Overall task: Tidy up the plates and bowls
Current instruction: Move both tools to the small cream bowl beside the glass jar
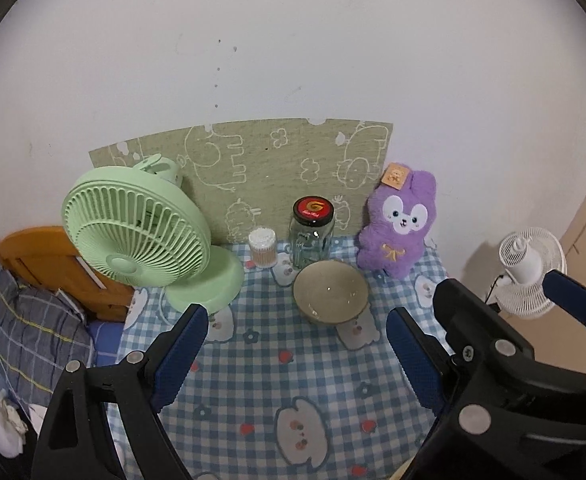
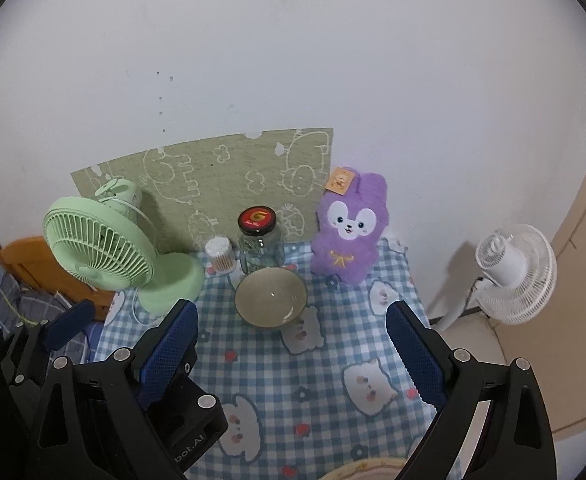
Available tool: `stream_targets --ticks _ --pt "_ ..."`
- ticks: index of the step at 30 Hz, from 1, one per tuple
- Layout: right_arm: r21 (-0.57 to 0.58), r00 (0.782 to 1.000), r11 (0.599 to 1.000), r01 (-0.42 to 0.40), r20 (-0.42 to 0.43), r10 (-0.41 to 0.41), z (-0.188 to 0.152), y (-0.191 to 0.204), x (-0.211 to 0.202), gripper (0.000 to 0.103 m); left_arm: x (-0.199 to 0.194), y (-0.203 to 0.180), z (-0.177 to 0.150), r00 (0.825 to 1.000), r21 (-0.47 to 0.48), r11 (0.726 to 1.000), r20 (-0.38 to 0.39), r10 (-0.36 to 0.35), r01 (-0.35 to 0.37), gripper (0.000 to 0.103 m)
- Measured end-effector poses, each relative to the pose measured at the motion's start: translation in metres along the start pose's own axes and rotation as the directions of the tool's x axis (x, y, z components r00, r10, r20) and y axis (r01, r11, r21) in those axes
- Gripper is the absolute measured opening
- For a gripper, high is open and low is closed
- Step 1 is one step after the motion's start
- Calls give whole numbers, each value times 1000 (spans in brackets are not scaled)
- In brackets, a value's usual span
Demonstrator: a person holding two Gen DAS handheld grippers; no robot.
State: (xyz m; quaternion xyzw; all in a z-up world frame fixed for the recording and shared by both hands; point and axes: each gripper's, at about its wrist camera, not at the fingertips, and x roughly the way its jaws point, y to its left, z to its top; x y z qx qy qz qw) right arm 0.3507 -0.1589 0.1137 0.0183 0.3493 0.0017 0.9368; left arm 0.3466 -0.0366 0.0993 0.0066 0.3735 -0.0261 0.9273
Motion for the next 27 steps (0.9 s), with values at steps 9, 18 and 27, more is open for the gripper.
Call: stream_targets --ticks 9,18,27 --pt "-78 997 994 -72 11 73 18 -23 41 95 29 -19 10 993 -79 991 22 113 -111 92" --pt "-127 993 985 -115 -5 116 27 -34 89 89 71 -26 14 990 -132 981 -3 140 -139 89" --pt "-144 983 973 -179 -73 170 18 -28 143 77 119 -17 2 977 -161 965 -82 196 -207 77"
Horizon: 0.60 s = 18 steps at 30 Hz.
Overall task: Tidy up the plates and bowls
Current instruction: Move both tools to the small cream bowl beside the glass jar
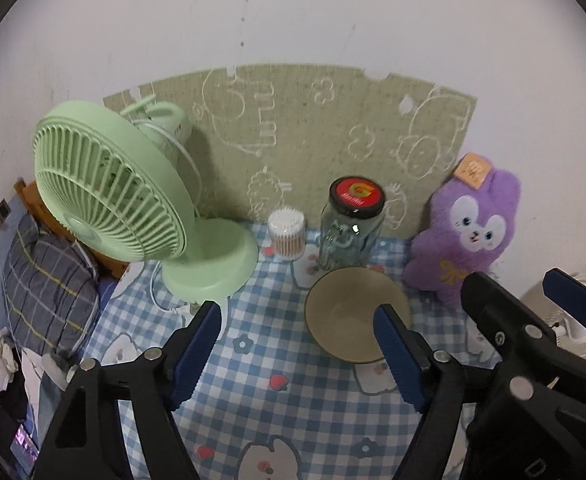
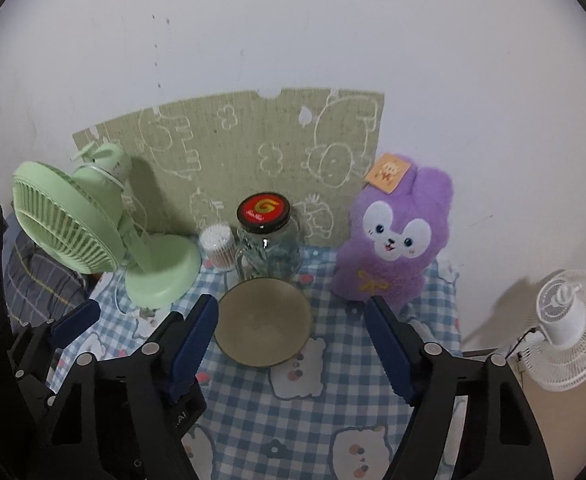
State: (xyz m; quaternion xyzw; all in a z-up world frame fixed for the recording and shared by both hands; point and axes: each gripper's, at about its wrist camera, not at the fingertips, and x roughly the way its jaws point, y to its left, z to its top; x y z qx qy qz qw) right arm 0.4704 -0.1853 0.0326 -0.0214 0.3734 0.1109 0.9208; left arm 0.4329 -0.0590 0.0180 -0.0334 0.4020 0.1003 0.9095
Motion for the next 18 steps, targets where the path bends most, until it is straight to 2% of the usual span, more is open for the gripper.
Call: stream_targets --ticks 5,9,13,18 --pt "-3 1000 1000 -4 -24 4 -5 -2 30 75 25 2 -5 1000 -7 1000 -23 18 -18 72" --pt "-9 998 1000 -20 -56 19 -11 -1 53 65 44 11 -11 999 -36 999 -50 -1 -1 68" --pt "-15 997 1000 -28 -78 26 -19 1 72 65 62 16 -17 998 -45 999 -70 6 -9 66" --pt "7 995 1000 -25 -100 26 -24 -3 93 60 82 12 -23 995 -43 999 -96 8 -12 56"
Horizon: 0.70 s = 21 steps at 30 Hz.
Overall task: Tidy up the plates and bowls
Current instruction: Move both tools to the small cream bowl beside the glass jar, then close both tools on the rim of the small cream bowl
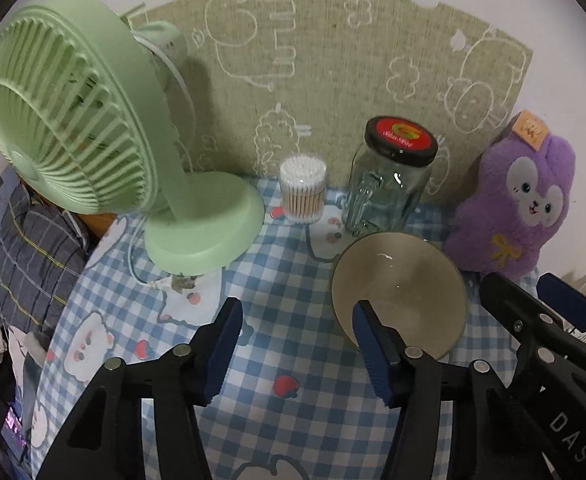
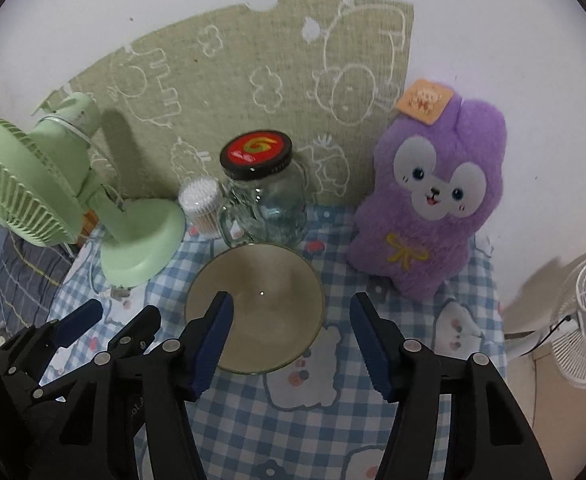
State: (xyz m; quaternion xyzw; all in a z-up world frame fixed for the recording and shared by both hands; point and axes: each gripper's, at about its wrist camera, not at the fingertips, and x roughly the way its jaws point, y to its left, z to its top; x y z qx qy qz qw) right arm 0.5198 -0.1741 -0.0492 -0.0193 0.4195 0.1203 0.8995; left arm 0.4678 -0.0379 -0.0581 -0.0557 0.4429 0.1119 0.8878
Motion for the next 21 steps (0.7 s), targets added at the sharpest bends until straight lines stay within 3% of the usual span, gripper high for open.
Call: stream_targets --ticks 4,8,19,21 --pt "3 1000 1000 15 -5 -15 0 -6 14 58 15 -9 0 1000 27 1000 -19 -4 5 49" --pt "-3 1000 1000 14 -15 -14 -1 -10 28 49 30 -13 1 999 31 999 -35 -22 23 48" --pt "11 998 999 33 -60 -33 -10 -19 60 48 55 -21 0 997 50 998 -71 -25 28 41" --pt "13 997 999 31 -66 -30 -11 -19 64 42 60 -22 -2 996 59 998 -81 -23 28 39"
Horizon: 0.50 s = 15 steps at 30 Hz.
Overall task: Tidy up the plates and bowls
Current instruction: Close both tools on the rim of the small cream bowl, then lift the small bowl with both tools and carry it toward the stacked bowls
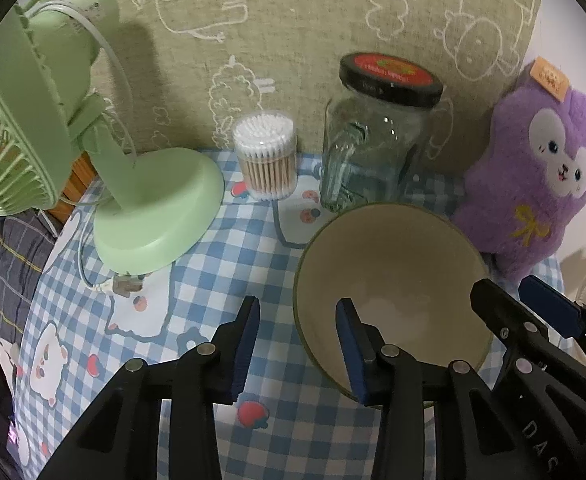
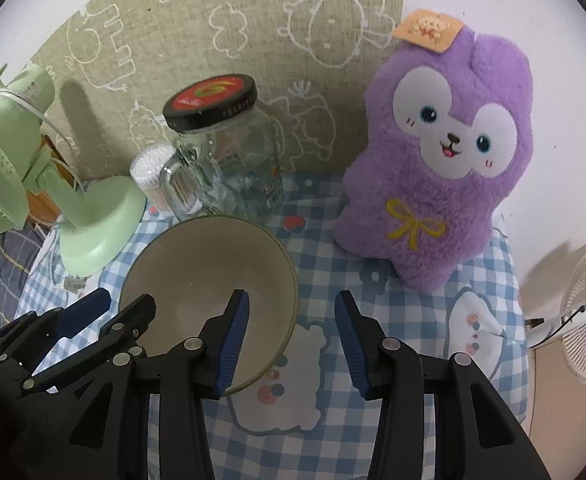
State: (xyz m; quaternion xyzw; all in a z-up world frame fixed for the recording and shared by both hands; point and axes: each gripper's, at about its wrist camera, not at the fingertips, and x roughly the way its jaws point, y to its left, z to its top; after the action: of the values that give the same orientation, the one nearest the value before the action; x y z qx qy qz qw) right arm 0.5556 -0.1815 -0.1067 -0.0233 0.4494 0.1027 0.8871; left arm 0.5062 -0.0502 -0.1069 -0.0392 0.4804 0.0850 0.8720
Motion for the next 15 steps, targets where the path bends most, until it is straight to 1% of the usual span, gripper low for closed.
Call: stream_targets --ticks 4,6,7,10,11,12,13,15 --pt "15 1000 1000 0 -11 0 -2 -1 7 39 8 0 -1 1000 10 1000 -21 3 -2 35" --pt "21 1000 1000 1 -5 -1 -3 -2 9 31 13 -1 -2 1000 17 1000 -27 1 0 30" --pt "22 1000 1000 1 -4 -1 -3 -2 10 30 14 -2 -2 1000 21 1000 -28 -1 2 28" --pt "24 1000 1000 1 -8 -1 -4 -3 14 29 20 -3 -2 999 27 1000 -39 -6 7 23" --pt "24 1000 1000 3 -8 -3 -4 -3 15 27 21 -4 -3 999 27 1000 -43 -9 11 22" --pt "25 1000 1000 2 -8 -2 -4 -3 16 21 23 -5 -2 999 29 1000 -46 -11 12 21" --pt "27 1000 1000 -3 -10 4 -4 -3 17 20 24 -6 -2 999 32 999 -47 -9 11 21" --pt "35 1000 999 -9 -11 10 -4 -4 19 19 26 -7 -1 999 33 999 -50 -14 16 16"
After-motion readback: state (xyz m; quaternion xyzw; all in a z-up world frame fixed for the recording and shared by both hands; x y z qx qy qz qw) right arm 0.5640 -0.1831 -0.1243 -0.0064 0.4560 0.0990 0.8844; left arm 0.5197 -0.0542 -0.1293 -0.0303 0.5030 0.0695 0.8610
